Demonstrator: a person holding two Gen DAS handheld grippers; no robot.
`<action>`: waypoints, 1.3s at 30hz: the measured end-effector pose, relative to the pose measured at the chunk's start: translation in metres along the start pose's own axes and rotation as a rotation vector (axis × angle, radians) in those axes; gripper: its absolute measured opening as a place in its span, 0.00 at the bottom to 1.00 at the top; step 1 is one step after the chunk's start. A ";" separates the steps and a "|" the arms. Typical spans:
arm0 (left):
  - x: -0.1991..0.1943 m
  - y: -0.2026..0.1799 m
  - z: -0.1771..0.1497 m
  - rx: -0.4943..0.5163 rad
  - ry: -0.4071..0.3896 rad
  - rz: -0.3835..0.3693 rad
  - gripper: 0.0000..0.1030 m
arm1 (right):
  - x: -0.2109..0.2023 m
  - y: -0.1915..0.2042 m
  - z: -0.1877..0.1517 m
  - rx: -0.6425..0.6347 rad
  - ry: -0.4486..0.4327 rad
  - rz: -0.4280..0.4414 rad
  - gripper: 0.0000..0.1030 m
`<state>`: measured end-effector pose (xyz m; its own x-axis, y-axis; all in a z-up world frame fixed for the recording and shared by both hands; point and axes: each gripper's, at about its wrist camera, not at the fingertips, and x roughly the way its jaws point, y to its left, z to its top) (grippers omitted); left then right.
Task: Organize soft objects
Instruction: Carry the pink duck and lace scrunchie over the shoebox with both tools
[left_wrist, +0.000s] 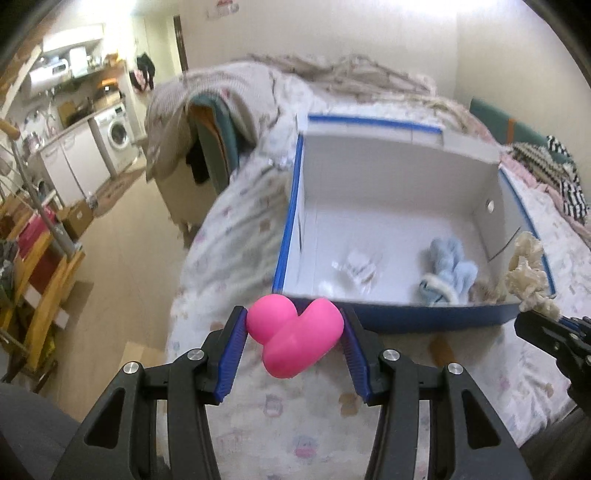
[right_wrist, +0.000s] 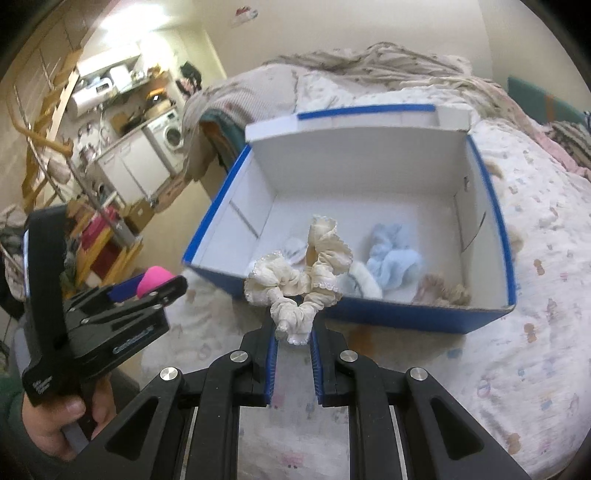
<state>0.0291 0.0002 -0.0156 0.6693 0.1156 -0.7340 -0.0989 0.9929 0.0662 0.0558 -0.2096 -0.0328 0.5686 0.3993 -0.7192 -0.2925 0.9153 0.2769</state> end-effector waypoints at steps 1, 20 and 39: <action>-0.004 -0.001 0.002 0.004 -0.018 -0.001 0.45 | -0.002 -0.002 0.002 0.004 -0.011 -0.004 0.17; 0.007 -0.009 0.059 0.020 -0.062 -0.007 0.45 | -0.014 -0.040 0.049 0.067 -0.127 -0.031 0.17; 0.055 -0.047 0.098 0.120 -0.059 -0.071 0.45 | 0.024 -0.057 0.092 0.033 -0.111 -0.092 0.17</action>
<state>0.1428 -0.0374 0.0071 0.7140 0.0430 -0.6988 0.0364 0.9945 0.0984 0.1571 -0.2475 -0.0078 0.6737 0.3149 -0.6686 -0.2102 0.9489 0.2352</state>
